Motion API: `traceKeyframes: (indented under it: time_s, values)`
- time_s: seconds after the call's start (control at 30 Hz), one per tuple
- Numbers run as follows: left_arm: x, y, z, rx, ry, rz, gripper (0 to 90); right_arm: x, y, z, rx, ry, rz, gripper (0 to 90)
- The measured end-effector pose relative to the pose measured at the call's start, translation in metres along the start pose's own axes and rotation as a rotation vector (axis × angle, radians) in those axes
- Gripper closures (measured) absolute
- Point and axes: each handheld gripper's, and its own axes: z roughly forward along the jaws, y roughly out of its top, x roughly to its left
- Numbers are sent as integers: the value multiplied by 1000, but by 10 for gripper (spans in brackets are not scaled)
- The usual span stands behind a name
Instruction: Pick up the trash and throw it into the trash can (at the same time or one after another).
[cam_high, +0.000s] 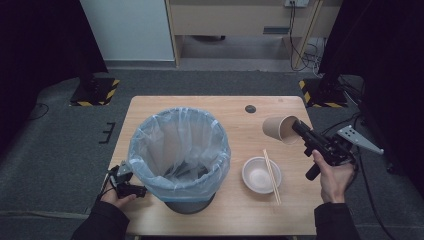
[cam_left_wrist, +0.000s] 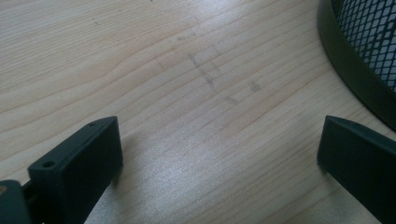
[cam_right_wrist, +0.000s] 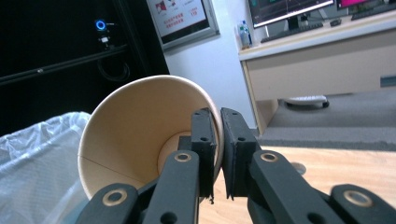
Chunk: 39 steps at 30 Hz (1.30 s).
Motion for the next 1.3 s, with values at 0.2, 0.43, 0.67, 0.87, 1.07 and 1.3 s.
traceKeyframes:
  time_s: [0.2,0.43,0.67,0.87,1.07,1.3]
  values:
    - [0,0,0,0,0,1,0,9,12,-4,-38,28,-8,847]
    - [0,0,0,-2,0,0,0,14,24,-5,-87,53,-4,847]
    - [0,0,0,-1,0,0,0,20,32,-3,-108,67,-8,847]
    - [0,0,0,-2,0,0,0,28,39,0,-120,88,-18,847]
    - [0,0,0,0,0,0,0,37,44,6,-122,107,-29,847]
    - [0,0,0,0,0,0,0,46,49,11,-130,133,-34,847]
